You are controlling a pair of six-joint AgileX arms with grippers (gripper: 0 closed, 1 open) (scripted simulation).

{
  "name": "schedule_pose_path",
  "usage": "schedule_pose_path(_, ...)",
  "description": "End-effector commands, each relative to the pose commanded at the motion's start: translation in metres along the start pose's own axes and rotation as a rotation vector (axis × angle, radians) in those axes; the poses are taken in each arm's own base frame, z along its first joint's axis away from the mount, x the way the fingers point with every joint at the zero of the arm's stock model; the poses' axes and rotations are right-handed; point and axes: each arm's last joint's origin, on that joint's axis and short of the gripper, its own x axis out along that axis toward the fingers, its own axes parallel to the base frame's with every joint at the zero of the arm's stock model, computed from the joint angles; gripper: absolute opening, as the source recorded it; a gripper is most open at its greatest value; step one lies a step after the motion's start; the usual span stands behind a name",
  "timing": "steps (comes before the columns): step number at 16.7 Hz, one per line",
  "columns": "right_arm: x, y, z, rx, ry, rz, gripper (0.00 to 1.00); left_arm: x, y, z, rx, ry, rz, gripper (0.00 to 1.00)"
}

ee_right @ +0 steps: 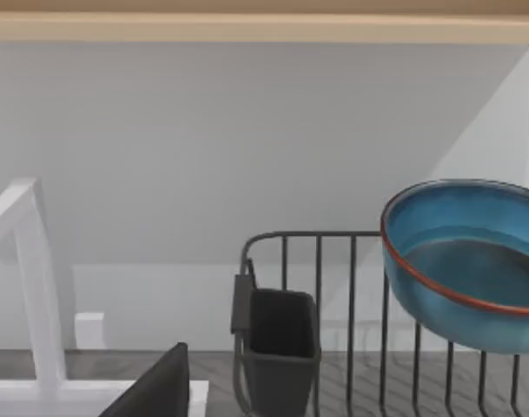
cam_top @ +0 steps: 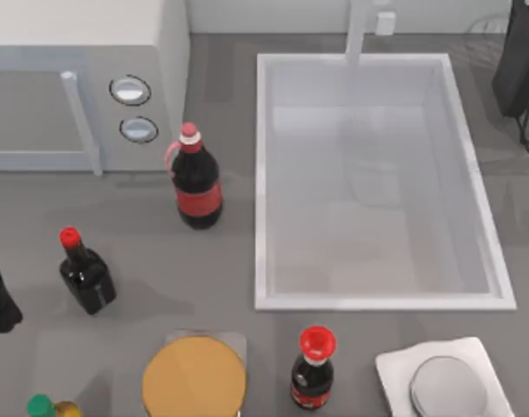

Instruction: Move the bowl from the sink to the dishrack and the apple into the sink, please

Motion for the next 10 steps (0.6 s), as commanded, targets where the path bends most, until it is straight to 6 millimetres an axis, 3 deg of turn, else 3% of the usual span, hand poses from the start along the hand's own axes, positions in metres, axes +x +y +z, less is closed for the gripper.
schedule_pose_path(5,-0.051,0.012,-0.049,0.004,-0.001,0.005,1.0,0.0,0.0,0.0,0.0,0.0,0.0,1.0)
schedule_pose_path(10,-0.063,0.015,-0.087,0.006,0.021,0.009,1.0,0.0,0.0,0.0,0.0,0.0,0.0,1.0)
